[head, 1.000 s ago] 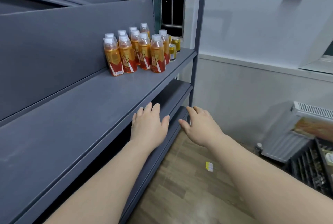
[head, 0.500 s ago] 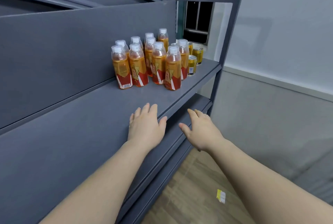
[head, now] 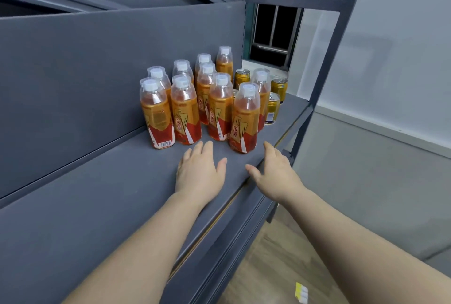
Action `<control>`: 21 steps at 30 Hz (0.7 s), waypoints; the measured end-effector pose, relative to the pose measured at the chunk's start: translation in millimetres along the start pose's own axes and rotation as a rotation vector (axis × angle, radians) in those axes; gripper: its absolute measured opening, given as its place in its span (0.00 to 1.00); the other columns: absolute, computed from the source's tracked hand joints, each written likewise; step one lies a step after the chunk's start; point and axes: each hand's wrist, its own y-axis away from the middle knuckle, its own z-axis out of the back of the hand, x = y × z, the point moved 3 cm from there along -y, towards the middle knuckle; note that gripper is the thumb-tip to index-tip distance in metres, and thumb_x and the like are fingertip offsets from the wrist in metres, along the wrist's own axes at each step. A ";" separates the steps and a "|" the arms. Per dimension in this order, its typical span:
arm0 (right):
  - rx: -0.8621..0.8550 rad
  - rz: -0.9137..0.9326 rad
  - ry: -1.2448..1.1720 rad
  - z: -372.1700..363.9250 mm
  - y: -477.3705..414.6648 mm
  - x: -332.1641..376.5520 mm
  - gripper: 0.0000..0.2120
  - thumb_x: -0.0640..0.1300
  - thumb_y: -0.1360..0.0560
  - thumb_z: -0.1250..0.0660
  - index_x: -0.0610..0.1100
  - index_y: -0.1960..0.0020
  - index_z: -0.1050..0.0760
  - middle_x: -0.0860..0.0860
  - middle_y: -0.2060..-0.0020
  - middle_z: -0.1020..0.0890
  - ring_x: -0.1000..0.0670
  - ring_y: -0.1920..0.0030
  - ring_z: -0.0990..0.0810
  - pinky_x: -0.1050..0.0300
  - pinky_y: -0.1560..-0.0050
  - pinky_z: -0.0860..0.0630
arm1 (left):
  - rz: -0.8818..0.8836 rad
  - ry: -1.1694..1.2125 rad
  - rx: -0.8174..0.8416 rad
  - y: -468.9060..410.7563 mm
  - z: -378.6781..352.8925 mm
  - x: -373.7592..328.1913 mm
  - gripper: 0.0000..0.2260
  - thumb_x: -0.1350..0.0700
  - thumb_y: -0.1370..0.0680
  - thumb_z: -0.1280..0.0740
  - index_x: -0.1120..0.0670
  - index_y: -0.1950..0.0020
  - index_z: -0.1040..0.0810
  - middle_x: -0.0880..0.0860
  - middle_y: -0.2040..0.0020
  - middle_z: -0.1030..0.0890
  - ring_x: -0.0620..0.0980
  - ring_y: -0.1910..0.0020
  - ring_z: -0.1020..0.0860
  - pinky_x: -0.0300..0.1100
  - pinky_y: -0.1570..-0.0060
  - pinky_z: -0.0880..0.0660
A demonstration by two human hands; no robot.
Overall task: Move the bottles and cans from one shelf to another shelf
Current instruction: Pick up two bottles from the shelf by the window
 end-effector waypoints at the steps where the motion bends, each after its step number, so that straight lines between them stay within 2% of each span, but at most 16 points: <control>1: -0.007 -0.009 -0.028 0.5 -8.1 -0.4 0.40 0.58 0.20 0.36 0.44 0.19 0.53 0.47 0.21 0.41 0.43 0.22 0.43 0.46 0.26 0.39 | 0.005 0.005 -0.001 -5.9 -1.8 0.0 0.29 0.42 0.17 0.43 0.53 0.20 0.43 0.52 0.20 0.40 0.56 0.22 0.42 0.54 0.25 0.40; 3: -0.035 -0.008 -0.100 0.8 -25.1 -0.7 0.41 0.57 0.22 0.33 0.46 0.19 0.52 0.47 0.22 0.39 0.43 0.23 0.41 0.45 0.26 0.37 | 0.016 0.022 -0.012 -16.6 -4.6 0.1 0.29 0.43 0.17 0.42 0.53 0.20 0.43 0.52 0.20 0.40 0.55 0.22 0.42 0.53 0.25 0.39; 6: -0.095 -0.002 -0.236 2.8 -49.3 1.4 0.41 0.56 0.25 0.27 0.50 0.21 0.46 0.48 0.27 0.33 0.44 0.25 0.36 0.45 0.29 0.34 | 0.034 0.054 -0.034 -29.7 -6.4 -0.2 0.29 0.43 0.17 0.41 0.53 0.19 0.44 0.52 0.20 0.40 0.55 0.22 0.41 0.51 0.25 0.39; 10: -0.153 0.015 -0.381 1.1 -69.2 6.8 0.42 0.59 0.33 0.24 0.55 0.26 0.41 0.52 0.32 0.28 0.47 0.30 0.30 0.41 0.31 0.29 | 0.048 0.114 -0.029 -42.9 -7.2 -3.6 0.31 0.44 0.17 0.40 0.52 0.18 0.48 0.51 0.19 0.42 0.53 0.22 0.42 0.49 0.26 0.40; 14: -0.169 0.014 -0.445 -3.3 -87.5 9.4 0.50 0.61 0.33 0.23 0.51 0.21 0.46 0.50 0.27 0.33 0.46 0.27 0.33 0.39 0.31 0.29 | 0.075 0.182 -0.049 -56.4 -9.1 -10.6 0.33 0.45 0.18 0.38 0.52 0.18 0.51 0.51 0.19 0.43 0.54 0.22 0.41 0.49 0.27 0.39; 16: -0.173 0.022 -0.477 -6.5 -95.4 7.4 0.47 0.60 0.33 0.23 0.51 0.23 0.43 0.51 0.30 0.30 0.46 0.31 0.29 0.40 0.34 0.26 | 0.096 0.227 -0.064 -62.1 -11.4 -13.9 0.35 0.45 0.18 0.37 0.52 0.18 0.52 0.52 0.19 0.44 0.55 0.22 0.41 0.49 0.27 0.39; 19: -0.130 0.023 -0.482 -7.8 -101.7 5.3 0.37 0.59 0.32 0.23 0.55 0.32 0.40 0.52 0.39 0.23 0.44 0.44 0.19 0.41 0.44 0.19 | 0.106 0.272 -0.079 -70.2 -17.1 -16.7 0.36 0.45 0.19 0.36 0.52 0.18 0.53 0.53 0.19 0.44 0.55 0.22 0.40 0.49 0.27 0.38; 21: -0.110 0.029 -0.484 -7.3 -105.0 2.2 0.33 0.58 0.30 0.24 0.56 0.35 0.41 0.52 0.41 0.22 0.45 0.46 0.18 0.42 0.47 0.18 | 0.112 0.292 -0.090 -75.4 -20.3 -17.0 0.36 0.45 0.19 0.36 0.52 0.18 0.53 0.53 0.19 0.43 0.55 0.23 0.39 0.50 0.28 0.37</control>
